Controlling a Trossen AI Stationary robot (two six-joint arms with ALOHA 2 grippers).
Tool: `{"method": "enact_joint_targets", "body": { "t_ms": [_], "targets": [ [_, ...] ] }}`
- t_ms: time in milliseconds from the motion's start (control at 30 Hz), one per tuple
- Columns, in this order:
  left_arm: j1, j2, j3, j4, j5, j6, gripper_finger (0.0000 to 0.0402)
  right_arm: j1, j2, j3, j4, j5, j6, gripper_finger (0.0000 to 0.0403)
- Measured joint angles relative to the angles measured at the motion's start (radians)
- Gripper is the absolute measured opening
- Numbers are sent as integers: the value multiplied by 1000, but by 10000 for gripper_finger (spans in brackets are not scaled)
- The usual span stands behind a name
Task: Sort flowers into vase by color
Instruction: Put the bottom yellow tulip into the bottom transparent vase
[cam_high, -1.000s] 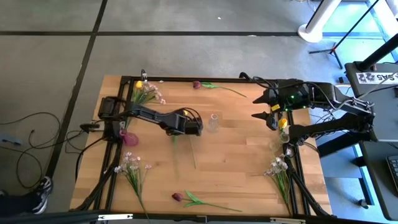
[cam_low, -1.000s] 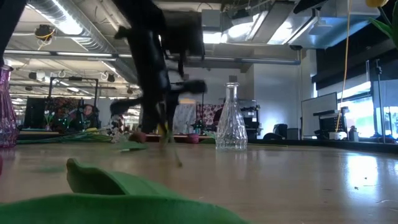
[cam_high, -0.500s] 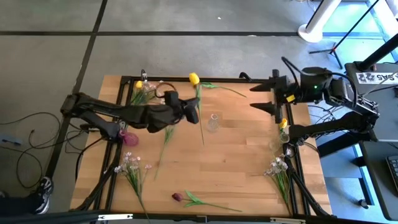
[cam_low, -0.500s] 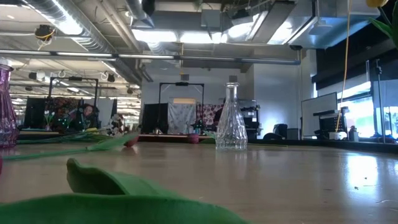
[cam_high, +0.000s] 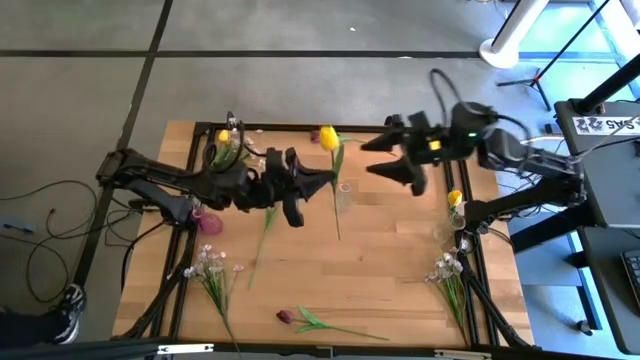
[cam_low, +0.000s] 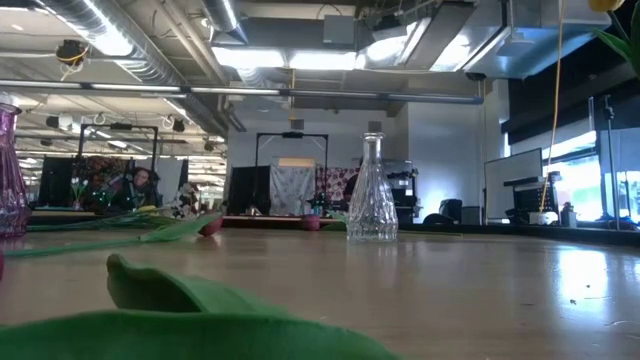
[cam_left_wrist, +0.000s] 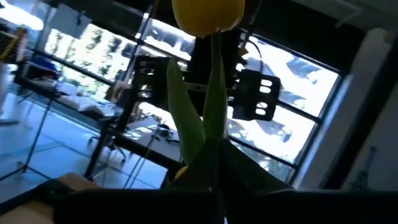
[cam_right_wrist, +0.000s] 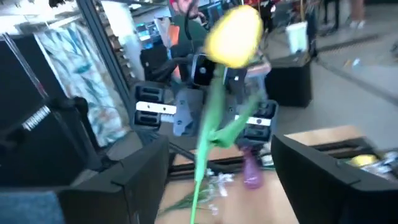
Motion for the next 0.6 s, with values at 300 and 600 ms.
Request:
{"method": "enact_joint_targets", "body": {
  "t_ms": [300, 600],
  "targets": [
    [14, 72, 0, -15, 17, 73, 0, 4, 124, -2, 51, -20, 107, 280],
    [25, 81, -1, -11, 15, 97, 0, 19, 129, -2, 74, 6, 125, 181]
  ]
}}
